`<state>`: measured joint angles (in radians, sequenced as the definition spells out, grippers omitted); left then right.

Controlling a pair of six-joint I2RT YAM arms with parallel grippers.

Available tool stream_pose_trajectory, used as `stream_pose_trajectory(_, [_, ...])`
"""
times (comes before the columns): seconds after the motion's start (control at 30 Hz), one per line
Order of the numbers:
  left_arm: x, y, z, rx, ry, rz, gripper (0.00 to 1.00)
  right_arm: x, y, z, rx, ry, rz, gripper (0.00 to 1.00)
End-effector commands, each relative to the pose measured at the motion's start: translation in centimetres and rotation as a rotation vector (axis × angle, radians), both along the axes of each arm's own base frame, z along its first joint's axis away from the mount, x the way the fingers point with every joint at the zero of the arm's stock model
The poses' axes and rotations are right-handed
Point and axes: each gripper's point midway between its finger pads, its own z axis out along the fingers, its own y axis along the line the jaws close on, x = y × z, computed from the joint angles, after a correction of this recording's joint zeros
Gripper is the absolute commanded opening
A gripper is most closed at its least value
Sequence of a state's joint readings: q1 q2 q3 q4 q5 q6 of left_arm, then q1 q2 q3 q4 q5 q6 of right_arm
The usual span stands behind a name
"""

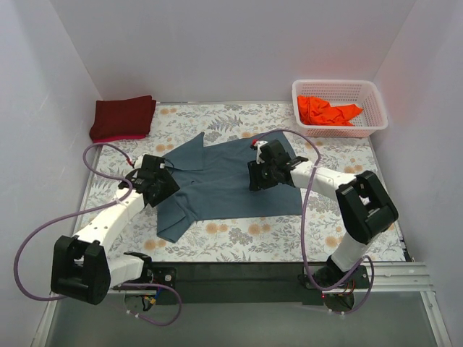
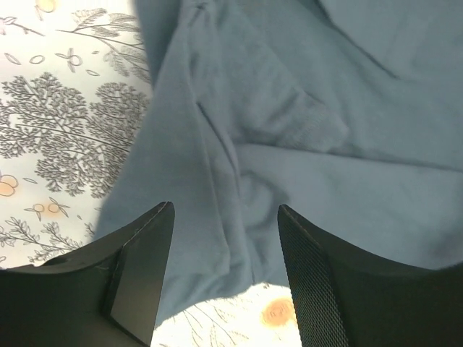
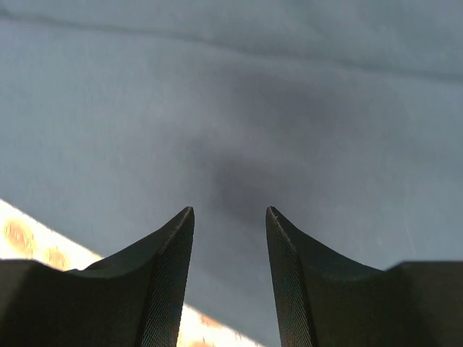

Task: Fold and stack the t-shirts
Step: Flatten the tshirt out

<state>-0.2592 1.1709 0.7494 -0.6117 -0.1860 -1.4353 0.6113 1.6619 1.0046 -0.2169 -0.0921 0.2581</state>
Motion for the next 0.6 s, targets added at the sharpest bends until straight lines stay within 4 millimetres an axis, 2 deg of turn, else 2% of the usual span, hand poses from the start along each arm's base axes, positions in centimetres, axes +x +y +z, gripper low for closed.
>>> stream_pose_trajectory(0.0, [0.3,1.4,-1.7,0.069,0.015,0.065,0.57,2.5,2.1,0.8,0.022,-0.075,0.016,0.5])
stream_pose_trajectory(0.13, [0.7,2.0,-3.0,0.102,0.028,0.097,0.53,4.5,1.9,-1.3,-0.053,-0.087,-0.007,0.5])
stream_pose_trajectory(0.17, [1.0,2.1,-3.1,0.11,0.026,0.104,0.53,4.9,1.7,-2.3,-0.07,-0.071,-0.008,0.5])
stream_pose_trajectory(0.23, [1.6,2.1,-3.7,0.116,0.035,0.103,0.52,6.1,1.8,-2.7,-0.075,-0.073,-0.015,0.5])
stream_pose_trajectory(0.27, [1.8,2.1,-3.9,0.117,0.04,0.102,0.51,6.8,0.9,-3.8,-0.087,-0.052,-0.038,0.5])
stream_pose_trajectory(0.33, [2.9,2.1,-3.9,0.126,0.041,0.103,0.51,8.0,0.6,-4.1,-0.076,-0.044,-0.062,0.5])
stream_pose_trajectory(0.37, [3.1,2.2,-4.4,0.14,0.059,0.097,0.5,8.9,-0.5,-4.9,-0.086,-0.031,-0.091,0.5])
stream_pose_trajectory(0.4, [4.0,2.4,-4.1,0.143,0.049,0.102,0.5,9.9,-0.7,-4.6,-0.08,-0.04,-0.107,0.5])
stream_pose_trajectory(0.43, [4.5,2.5,-4.0,0.148,0.043,0.093,0.5,10.4,-1.1,-5.2,-0.082,-0.027,-0.124,0.5])
stream_pose_trajectory(0.47, [5.0,2.6,-4.3,0.151,0.053,0.09,0.49,11.4,-2.1,-5.0,-0.071,-0.028,-0.153,0.5])
stream_pose_trajectory(0.57, [6.3,2.7,-3.8,0.163,0.046,0.065,0.49,13.3,-2.9,-4.2,-0.036,-0.036,-0.184,0.51])
